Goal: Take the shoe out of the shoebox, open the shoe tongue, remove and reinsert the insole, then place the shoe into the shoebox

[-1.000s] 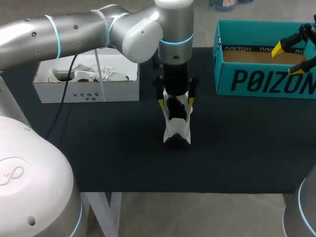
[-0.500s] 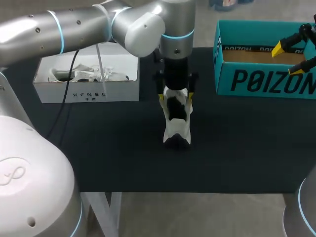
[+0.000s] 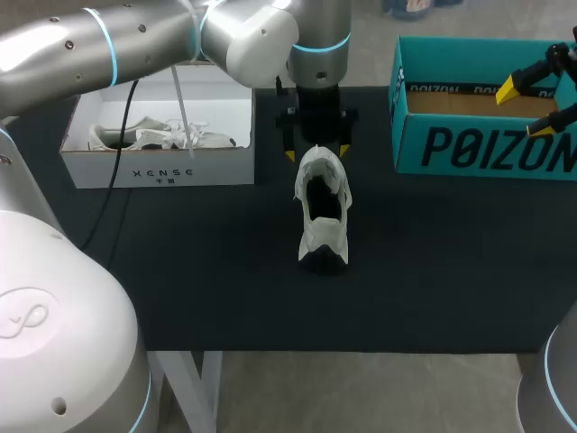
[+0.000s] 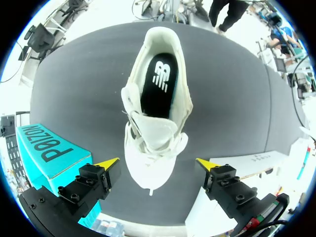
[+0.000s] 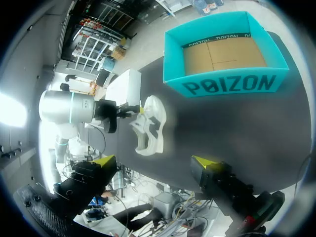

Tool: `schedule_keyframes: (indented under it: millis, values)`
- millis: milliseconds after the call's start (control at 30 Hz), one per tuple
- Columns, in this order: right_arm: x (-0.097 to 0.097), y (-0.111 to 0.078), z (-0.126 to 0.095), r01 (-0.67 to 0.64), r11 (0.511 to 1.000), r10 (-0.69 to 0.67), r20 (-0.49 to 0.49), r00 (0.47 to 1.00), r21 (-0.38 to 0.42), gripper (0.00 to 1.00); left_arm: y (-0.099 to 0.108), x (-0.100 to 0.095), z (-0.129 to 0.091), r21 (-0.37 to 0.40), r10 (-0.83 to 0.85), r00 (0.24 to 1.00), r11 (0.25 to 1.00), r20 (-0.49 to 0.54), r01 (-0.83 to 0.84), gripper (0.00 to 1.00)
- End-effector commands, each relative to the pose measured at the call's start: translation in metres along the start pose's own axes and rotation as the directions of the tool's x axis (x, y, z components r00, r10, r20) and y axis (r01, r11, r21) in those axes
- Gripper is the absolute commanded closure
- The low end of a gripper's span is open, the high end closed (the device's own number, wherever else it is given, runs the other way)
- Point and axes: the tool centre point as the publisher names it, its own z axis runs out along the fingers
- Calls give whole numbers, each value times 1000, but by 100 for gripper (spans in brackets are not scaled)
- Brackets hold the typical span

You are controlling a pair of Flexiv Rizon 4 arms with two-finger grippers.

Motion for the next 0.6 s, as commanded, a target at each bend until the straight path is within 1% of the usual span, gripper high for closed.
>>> schedule_keyframes:
  millis: [33, 67, 100, 433, 500, 600]
  values:
    - [0, -1, 0, -2, 1000, 2, 2, 1000, -1, 0, 9, -1, -4, 3, -7, 1000, 1000, 7, 7, 59]
    - [0, -1, 0, -2, 1000, 2, 2, 1000, -1, 0, 11, -2, -4, 0, -10, 1000, 1000, 6, 10, 75]
    - [0, -1, 0, -2, 1000, 2, 2, 1000, -1, 0, 11, -3, -4, 0, -10, 1000, 1000, 6, 10, 100]
    - [0, -1, 0, -2, 1000, 2, 2, 1000, -1, 0, 13, -7, 3, 2, 14, 1000, 1000, -1, -14, 100]
    - [0, -1, 0, -2, 1000, 2, 2, 1000, -1, 0, 9, -6, 2, 29, 29, 1000, 999, 3, -29, 100]
    - [0, -1, 0, -2, 1000, 2, 2, 1000, -1, 0, -5, -5, 0, 64, 66, 998, 996, 0, -66, 100]
